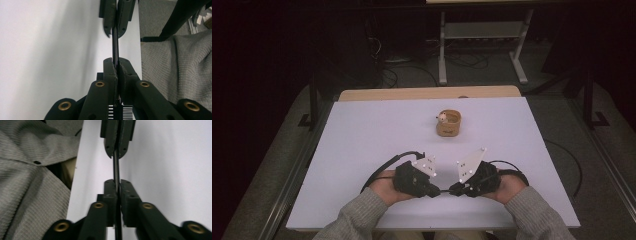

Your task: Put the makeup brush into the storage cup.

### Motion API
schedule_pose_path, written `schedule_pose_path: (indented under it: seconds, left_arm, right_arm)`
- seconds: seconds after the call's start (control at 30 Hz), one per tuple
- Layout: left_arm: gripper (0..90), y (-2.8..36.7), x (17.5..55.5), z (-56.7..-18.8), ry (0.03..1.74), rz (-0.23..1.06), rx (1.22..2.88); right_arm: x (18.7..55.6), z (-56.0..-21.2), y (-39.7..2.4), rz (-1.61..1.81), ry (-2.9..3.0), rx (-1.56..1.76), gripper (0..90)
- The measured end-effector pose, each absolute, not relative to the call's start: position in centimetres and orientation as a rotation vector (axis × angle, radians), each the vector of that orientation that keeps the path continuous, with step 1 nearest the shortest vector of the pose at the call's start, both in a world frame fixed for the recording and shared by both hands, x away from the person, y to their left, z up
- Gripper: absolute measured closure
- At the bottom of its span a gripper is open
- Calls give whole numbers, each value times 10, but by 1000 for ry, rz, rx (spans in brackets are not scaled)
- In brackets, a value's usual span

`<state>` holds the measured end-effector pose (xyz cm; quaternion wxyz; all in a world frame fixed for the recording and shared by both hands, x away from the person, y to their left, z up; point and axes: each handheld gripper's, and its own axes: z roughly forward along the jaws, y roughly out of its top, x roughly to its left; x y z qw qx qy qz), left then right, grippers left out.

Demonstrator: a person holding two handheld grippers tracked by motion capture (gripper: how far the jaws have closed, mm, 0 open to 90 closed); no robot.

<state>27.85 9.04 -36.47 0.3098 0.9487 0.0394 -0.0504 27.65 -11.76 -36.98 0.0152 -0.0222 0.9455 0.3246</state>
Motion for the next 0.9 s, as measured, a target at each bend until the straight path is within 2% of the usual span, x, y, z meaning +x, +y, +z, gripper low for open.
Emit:
schedule_pose_path:
  seconds: [0.17, 0.23, 0.3, 0.4, 0.47, 0.6, 0.9]
  left_arm:
    - [851, 89, 278, -364, 94, -130, 2527]
    - [852, 90, 277, -364, 107, -131, 2515]
    - [851, 90, 277, -364, 100, -138, 2515]
    - [838, 90, 276, -364, 107, -122, 2514]
    - [701, 93, 276, -364, 151, -122, 2471]
    - [623, 107, 280, -361, 212, -113, 2404]
    - [585, 140, 287, -356, 339, -87, 2297]
  right_arm:
    - [274, -371, -112, 923, 2963, -103, 750]
    - [273, -371, -112, 891, 2971, -104, 773]
    - [273, -371, -114, 882, 2972, -105, 833]
    - [272, -373, -115, 882, 2975, -88, 839]
    - [271, -378, -118, 895, 2957, -63, 841]
    - [269, -388, -129, 974, 2951, 23, 842]
    - [270, -403, -161, 1128, 2853, 232, 842]
